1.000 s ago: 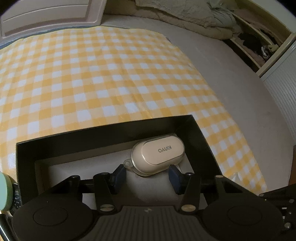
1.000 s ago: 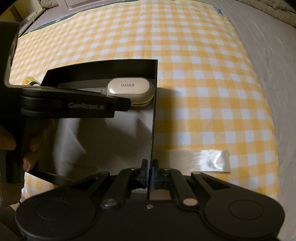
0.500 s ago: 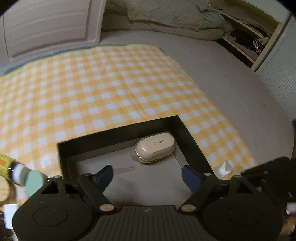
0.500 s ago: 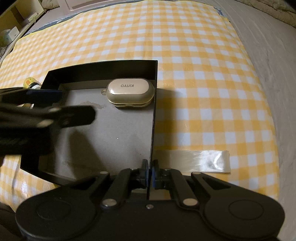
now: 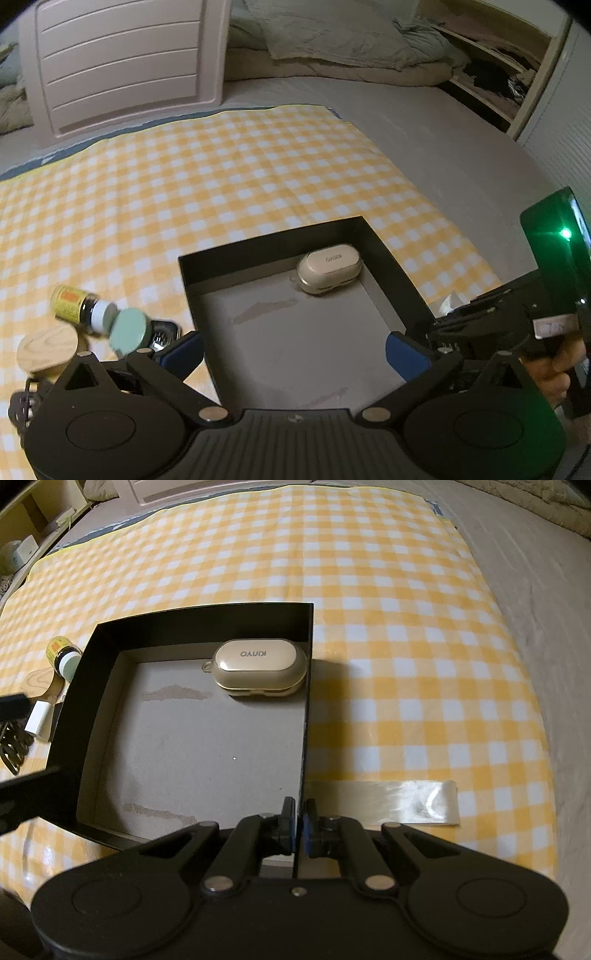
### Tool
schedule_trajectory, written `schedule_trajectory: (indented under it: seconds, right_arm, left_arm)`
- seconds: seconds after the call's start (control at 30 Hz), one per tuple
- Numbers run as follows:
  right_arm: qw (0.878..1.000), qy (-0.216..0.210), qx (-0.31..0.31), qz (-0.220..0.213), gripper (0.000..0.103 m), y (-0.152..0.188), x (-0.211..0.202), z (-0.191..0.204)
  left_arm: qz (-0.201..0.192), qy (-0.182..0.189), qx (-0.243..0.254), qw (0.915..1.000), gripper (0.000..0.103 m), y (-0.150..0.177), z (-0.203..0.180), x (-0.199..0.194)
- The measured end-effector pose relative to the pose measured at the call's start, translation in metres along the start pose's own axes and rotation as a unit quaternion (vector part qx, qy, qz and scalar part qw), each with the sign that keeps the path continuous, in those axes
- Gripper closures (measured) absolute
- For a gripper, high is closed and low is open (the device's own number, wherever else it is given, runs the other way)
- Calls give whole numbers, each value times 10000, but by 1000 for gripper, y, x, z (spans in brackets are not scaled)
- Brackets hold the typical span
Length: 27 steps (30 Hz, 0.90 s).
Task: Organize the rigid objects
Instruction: 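Move the left tool back and grasp the black hair claw clip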
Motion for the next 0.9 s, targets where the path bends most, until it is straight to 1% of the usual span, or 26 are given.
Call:
schedule_trajectory:
  seconds: [0.2,0.3,0.4,0.47,0.63,0.8,0.9]
  right_arm:
    - [10000,-2,-12,-13,99,0,-1,-1]
    - [10000,-9,-20,-19,99,0,-1,-1]
    - [10000,-1,-19,-21,99,0,-1,0]
    - [10000,4,-31,-25,99,0,-2,-1]
    - [10000,-1,-12,-11,99,0,-1,0]
    - [10000,3,-15,-20,99,1,-1,0]
    - [10000,6,-34,-23,99,1,-1,-1]
  left_arm:
    - [-127,-94,0,9999,0,7,0,-12]
    - [-212,-132,-96,9996,0,11,6,-18]
    - [-314,-200,-39,9993,0,12,16,-25]
    - [-343,-279,-97,9990,0,14,29,-29]
    - [-378,-425,-429,9975,0,22,69,-39]
    - [-455,-742,-325,9957,0,27,105,-51]
    - [-460,-1086,-206,9928,0,33,129,-56]
Point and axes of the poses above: each gripper's, at about its wrist camera, not at the fingertips, and x roughly the way its jaws point, z to its left, y to its underside, the point moved 7 cm from there along x, roughly the way its jaws point, and after that the axes turned 4 degrees about x, right-handed, at the moved point
